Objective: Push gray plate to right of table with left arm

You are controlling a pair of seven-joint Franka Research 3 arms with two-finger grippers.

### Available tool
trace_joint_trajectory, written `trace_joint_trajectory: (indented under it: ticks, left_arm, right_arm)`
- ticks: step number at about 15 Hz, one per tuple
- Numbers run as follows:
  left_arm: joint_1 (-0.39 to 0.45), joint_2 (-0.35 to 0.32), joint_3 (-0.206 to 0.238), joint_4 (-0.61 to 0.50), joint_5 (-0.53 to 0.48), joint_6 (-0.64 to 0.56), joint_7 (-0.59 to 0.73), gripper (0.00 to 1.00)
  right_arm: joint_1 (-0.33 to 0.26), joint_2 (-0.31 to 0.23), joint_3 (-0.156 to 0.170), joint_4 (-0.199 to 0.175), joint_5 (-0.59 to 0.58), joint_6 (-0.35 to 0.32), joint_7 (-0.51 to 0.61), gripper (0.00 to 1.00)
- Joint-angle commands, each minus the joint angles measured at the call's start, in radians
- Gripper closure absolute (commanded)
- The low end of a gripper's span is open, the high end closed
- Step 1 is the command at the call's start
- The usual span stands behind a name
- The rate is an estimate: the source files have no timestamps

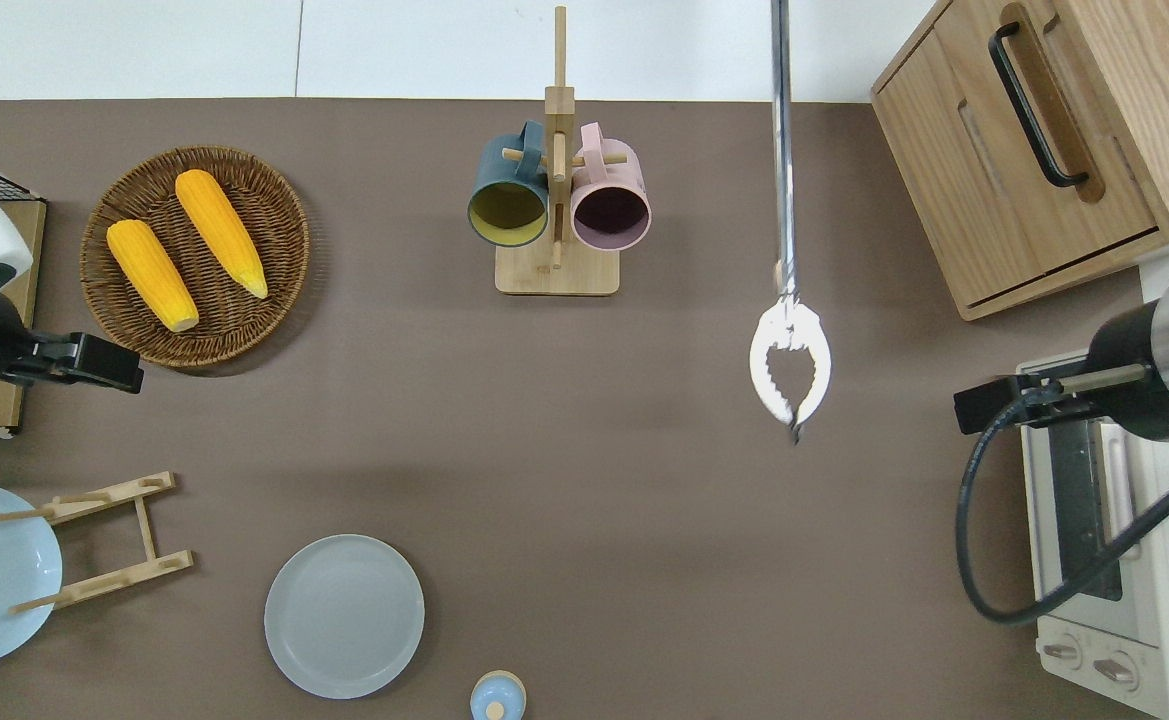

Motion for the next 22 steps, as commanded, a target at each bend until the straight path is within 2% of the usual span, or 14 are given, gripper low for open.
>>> trace_joint_trajectory:
  ticks: [1,17,22]
  left_arm:
    - [0.002,-0.028,-0.001,-0.039,0.017,0.01,-0.03,0.0]
    - [-0.002,-0.031,0.0,-0.054,0.017,-0.036,-0.039,0.0]
    - [-0.004,-0.112,-0.001,-0.171,0.018,-0.023,-0.054,0.0]
  right_arm:
    - [-0.02,-0.006,0.015,0.004,0.01,-0.014,0.0,0.017]
    - [-0.02,-0.006,0.015,0.004,0.01,-0.012,0.001,0.017]
    - [-0.02,-0.006,0.015,0.004,0.01,-0.012,0.0,0.017]
